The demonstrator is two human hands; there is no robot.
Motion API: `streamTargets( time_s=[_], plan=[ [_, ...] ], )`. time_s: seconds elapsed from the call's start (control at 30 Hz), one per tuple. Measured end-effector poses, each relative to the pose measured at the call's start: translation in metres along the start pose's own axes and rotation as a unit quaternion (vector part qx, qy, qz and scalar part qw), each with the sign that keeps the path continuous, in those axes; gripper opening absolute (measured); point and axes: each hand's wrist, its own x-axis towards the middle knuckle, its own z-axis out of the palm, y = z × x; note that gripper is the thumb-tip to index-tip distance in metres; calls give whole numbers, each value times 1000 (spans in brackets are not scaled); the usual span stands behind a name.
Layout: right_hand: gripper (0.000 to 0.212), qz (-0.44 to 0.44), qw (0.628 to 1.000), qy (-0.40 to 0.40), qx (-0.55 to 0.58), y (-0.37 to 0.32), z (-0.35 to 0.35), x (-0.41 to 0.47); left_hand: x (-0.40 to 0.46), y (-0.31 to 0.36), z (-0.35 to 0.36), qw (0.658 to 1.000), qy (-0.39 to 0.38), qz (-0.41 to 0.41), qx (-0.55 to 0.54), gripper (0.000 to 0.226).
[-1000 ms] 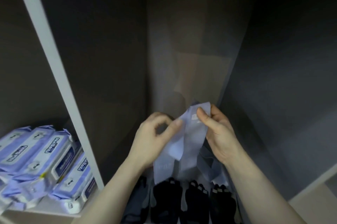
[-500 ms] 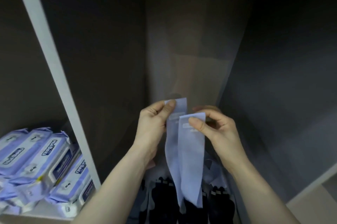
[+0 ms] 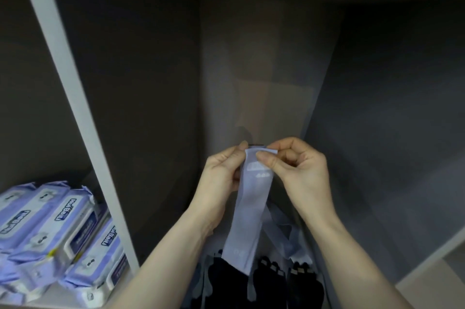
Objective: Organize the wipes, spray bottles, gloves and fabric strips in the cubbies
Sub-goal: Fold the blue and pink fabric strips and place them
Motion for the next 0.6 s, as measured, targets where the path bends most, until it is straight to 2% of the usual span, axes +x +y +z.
streamTargets(
  time_s=[0.1,0.33,0.47,0.6],
  plan=[
    [18,-22,998,11,-49,0,1,3,-2,3,-2,1000,-2,8,1,34],
    [18,-11,998,21,-54,3,2,5,-4,5,-6,1000,-27,9,12,43],
    [15,7,999,19,-42,2,6,0,-7,1,-3,991,-15,103,82,21],
    [11,24,999,20,-13,1,11,-2,-4,-4,-4,985,14,144,96,22]
  ],
)
